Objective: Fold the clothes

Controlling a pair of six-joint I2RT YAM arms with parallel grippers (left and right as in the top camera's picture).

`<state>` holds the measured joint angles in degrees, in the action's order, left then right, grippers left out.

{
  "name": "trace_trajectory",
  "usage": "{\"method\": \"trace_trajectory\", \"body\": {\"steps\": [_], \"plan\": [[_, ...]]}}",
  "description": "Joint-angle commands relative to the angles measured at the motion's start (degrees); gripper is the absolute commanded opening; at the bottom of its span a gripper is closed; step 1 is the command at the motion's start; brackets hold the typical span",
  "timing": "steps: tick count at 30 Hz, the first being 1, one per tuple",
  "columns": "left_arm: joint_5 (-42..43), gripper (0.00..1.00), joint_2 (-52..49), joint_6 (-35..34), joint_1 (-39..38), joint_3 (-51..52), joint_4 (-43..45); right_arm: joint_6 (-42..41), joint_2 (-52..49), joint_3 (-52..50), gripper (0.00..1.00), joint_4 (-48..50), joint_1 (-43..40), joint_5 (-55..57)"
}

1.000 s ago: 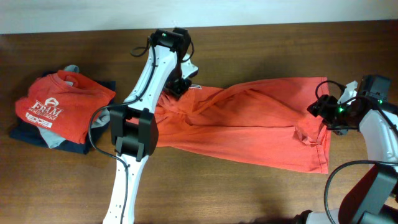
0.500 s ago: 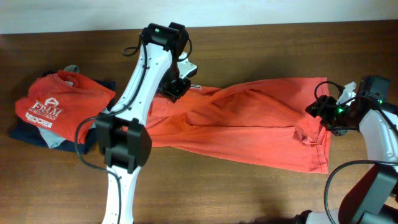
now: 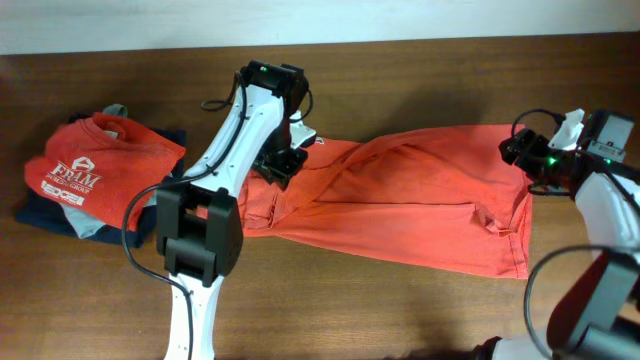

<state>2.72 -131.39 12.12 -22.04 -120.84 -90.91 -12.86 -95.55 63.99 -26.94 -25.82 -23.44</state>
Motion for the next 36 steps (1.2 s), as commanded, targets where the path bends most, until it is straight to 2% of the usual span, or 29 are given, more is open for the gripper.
{"method": "trace_trajectory", "body": {"steps": [1,9,11,12,26,36], "plan": [[-1.0,0.30,0.5,-0.7,0.6,0.2,2.7,0.4,-6.3,0.7,0.82,3.9,0.3,0.1],[-1.0,0.36,0.5,-0.8,1.6,0.2,8.1,2.1,-16.0,7.7,0.80,7.0,0.2,0.7],[-1.0,0.36,0.5,-0.8,1.6,0.2,8.8,2.2,-17.2,10.4,0.80,6.9,0.2,4.1],[-1.0,0.36,0.5,-0.8,1.6,0.2,9.1,2.2,-17.5,11.8,0.77,7.1,0.2,7.0],[-1.0,0.36,0.5,-0.9,1.6,0.2,10.2,4.5,-23.5,12.3,0.71,20.4,0.2,8.8],[-1.0,0.36,0.5,-0.9,1.6,0.2,10.4,4.5,-27.8,12.3,0.68,22.9,0.3,9.8]]}}
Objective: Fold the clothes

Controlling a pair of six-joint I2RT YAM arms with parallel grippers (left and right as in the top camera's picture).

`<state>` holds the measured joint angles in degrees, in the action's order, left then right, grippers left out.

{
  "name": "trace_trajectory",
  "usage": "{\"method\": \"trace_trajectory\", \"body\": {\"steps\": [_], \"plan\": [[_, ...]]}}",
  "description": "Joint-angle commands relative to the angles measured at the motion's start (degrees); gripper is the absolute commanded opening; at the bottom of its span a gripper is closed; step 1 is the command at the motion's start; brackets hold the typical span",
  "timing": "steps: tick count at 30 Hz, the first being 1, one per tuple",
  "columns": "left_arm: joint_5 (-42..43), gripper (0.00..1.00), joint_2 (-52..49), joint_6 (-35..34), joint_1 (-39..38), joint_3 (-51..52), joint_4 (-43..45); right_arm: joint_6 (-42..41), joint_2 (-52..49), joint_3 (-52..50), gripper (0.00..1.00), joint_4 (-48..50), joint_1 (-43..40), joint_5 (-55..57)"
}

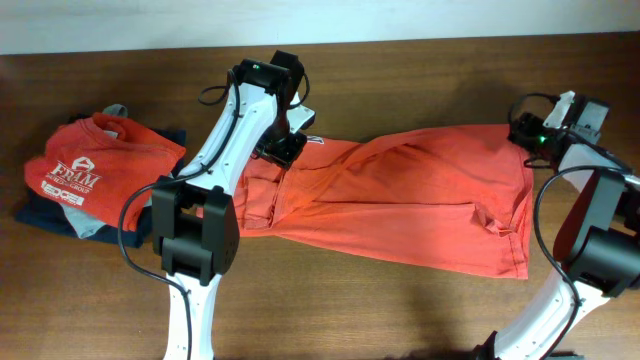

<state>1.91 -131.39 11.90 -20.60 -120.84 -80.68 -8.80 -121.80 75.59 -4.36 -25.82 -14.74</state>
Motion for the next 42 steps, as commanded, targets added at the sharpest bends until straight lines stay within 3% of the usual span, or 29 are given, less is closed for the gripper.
{"method": "trace_trajectory", "body": {"steps": [1,4,10,15,22,31,38,42], "plan": [[-0.2,0.36,0.5,-0.7,0.2,0.2,0.3,0.4,-2.0,0.7,0.66,0.3,0.4,1.0],[-0.2,0.36,0.5,-0.7,0.2,0.2,0.3,0.4,-2.4,0.7,0.43,-0.1,0.5,0.4],[-0.2,0.36,0.5,-0.7,0.2,0.2,0.3,0.4,-2.4,0.7,0.37,-1.5,0.3,0.2],[-0.2,0.36,0.5,-0.7,0.2,0.2,0.1,0.5,-2.4,1.1,0.04,-3.5,0.3,0.2],[-0.3,0.36,0.5,-0.7,0.2,0.2,0.1,3.5,-0.8,5.2,0.04,-10.0,0.3,-1.6],[-6.9,0.37,0.5,-0.7,0.2,0.2,-1.2,8.6,6.9,9.9,0.04,-19.5,0.2,-0.4],[-6.9,0.37,0.5,-0.7,0.7,0.2,-1.8,10.4,13.3,10.0,0.04,-26.1,-0.9,4.2],[-6.9,0.38,0.5,-0.7,0.9,0.2,-2.1,10.5,14.7,10.0,0.04,-34.2,-1.0,13.3]]}}
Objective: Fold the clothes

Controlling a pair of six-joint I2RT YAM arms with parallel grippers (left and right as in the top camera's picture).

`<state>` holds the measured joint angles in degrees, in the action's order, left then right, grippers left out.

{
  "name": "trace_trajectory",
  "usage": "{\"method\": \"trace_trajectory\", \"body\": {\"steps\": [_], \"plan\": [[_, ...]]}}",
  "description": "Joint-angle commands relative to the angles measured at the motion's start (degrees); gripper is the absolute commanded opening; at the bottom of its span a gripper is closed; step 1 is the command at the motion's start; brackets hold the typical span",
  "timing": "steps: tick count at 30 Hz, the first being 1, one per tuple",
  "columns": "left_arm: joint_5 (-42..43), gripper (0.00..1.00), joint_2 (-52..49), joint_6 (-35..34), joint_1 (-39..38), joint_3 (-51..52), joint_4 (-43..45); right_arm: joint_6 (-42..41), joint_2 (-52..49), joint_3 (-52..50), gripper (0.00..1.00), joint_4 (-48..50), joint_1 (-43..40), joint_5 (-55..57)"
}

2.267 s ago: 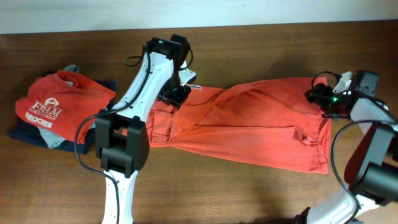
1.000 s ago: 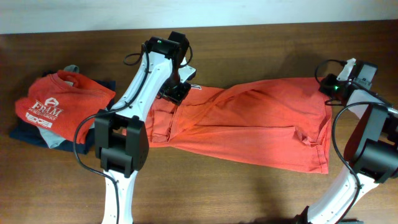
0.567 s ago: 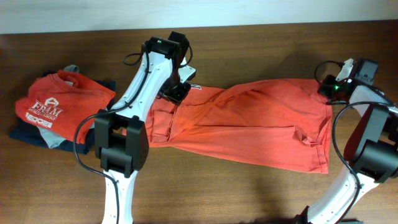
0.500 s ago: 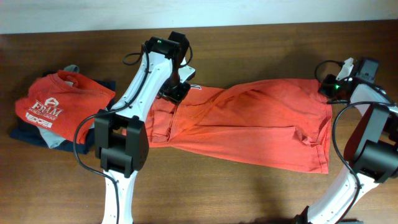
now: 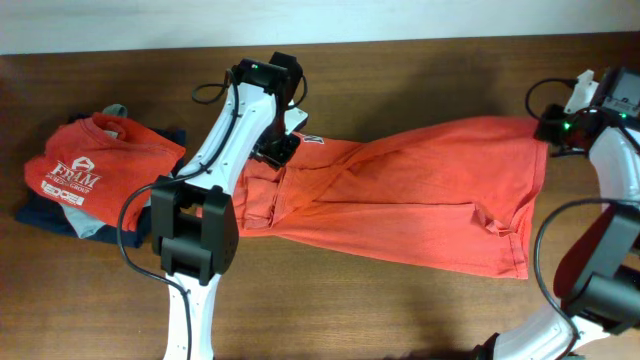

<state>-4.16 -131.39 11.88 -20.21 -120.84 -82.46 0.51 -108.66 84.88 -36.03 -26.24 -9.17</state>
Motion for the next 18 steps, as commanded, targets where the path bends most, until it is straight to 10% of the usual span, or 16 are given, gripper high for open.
{"method": "trace_trajectory", "body": {"steps": [1,18], "plan": [[-0.8,0.38,0.5,-0.7,0.5,0.2,-0.3,1.2,1.6,0.7,0.04,-3.7,-0.5,8.0],[-0.7,0.36,0.6,-0.2,0.8,0.1,-5.3,0.9,1.6,0.7,0.04,-22.4,-0.5,11.3]]}}
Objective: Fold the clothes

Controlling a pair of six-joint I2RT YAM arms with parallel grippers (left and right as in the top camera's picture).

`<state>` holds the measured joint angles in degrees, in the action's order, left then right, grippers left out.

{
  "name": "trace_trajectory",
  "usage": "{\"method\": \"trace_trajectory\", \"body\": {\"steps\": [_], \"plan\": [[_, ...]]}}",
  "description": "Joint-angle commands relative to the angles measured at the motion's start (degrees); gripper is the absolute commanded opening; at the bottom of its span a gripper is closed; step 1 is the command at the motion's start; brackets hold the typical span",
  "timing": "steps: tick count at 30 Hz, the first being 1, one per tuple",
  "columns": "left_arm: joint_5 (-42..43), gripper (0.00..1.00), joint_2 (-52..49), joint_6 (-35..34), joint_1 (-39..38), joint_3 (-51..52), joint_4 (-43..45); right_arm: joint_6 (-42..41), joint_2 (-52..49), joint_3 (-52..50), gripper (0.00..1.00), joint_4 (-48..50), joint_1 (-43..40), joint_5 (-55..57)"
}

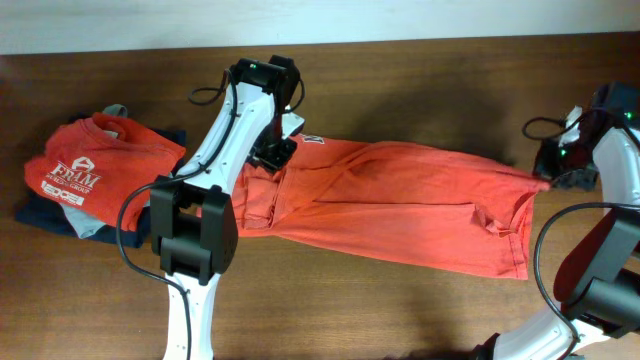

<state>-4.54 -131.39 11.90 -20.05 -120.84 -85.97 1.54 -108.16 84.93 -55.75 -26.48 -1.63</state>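
Observation:
An orange shirt (400, 205) lies stretched across the middle of the wooden table (420, 80), crumpled in long folds. My left gripper (275, 155) is at the shirt's upper left end, by the collar, and looks shut on the cloth there. My right gripper (550, 172) is at the far right, shut on the shirt's right corner, which is pulled into a point. The fingers of both are mostly hidden by the arms.
A pile of folded clothes (90, 180) sits at the left, an orange printed shirt on top of dark ones. A pale wall strip (320, 20) runs along the table's far edge. The right arm reaches the frame's right edge.
My right gripper has moved down toward the front with the shirt's right corner. The upper right edge of the shirt now slopes down into a point. The left gripper has barely moved.
At first my right gripper held the shirt's upper right corner close in, the left at the collar end. Then the right gripper stood further right and back, with the shirt drawn wider. Now the corner is lower and the shirt is narrower.

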Motion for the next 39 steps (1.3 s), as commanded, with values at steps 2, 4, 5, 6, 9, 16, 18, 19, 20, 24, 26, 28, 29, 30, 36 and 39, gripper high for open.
{"method": "trace_trajectory", "body": {"steps": [2,4,5,6,9,16,18,19,20,24,26,28,29,30,36,39], "plan": [[-0.3,0.36,0.9,-0.3,1.8,0.0,-3.7,-2.0,1.1,0.7,0.04,-6.3,-0.2,8.3],[-0.2,0.36,1.3,-0.4,3.2,0.0,-4.6,-3.5,1.1,0.7,0.04,-8.3,-0.2,11.3],[-0.2,0.36,1.7,-0.8,4.1,0.0,-5.2,-4.3,1.1,0.7,0.04,-9.4,-0.2,13.4],[0.3,0.36,2.2,-1.2,5.2,0.0,-5.5,-5.2,1.1,0.7,0.04,-10.1,-0.2,15.2],[4.7,0.36,4.6,-1.1,10.1,0.0,-5.8,-5.7,1.1,0.7,0.04,-11.6,-0.2,17.7],[12.8,0.37,7.1,1.4,17.6,0.0,-5.9,-6.5,1.1,0.7,0.04,-13.6,-0.2,17.7],[14.1,0.37,7.1,1.5,18.3,0.0,-6.1,-6.5,1.1,0.7,0.05,-13.9,-0.2,17.1],[16.0,0.37,7.1,2.0,18.4,0.0,-6.1,-6.5,1.1,0.7,0.05,-13.9,-0.2,16.3],[19.0,0.36,7.1,3.6,18.4,0.0,-6.0,-6.5,1.1,0.7,0.06,-13.7,-0.2,15.5],[31.5,0.37,7.1,9.3,17.1,0.0,-6.0,-6.5,1.1,0.7,0.19,-12.2,-0.2,13.5],[31.7,0.37,7.1,9.2,15.7,0.0,-5.8,-6.4,1.1,0.7,0.46,-11.3,-0.2,11.1],[31.8,0.37,7.1,8.0,14.1,0.4,-5.2,-6.3,1.1,0.7,0.62,-10.6,-0.2,8.4],[31.7,0.37,7.1,7.0,13.1,1.0,-4.5,-6.3,1.1,0.7,0.67,-10.2,-0.3,7.2],[31.8,0.37,7.1,6.7,12.1,1.6,-3.8,-6.3,1.1,0.7,0.70,-9.9,-0.3,6.3],[30.0,0.44,7.0,5.3,5.6,9.7,4.5,-6.3,1.1,0.7,0.78,-8.2,-0.3,0.6],[23.0,0.48,6.7,5.2,2.7,15.0,11.0,-6.3,1.1,0.7,0.78,-7.8,-0.3,-1.9]]}}
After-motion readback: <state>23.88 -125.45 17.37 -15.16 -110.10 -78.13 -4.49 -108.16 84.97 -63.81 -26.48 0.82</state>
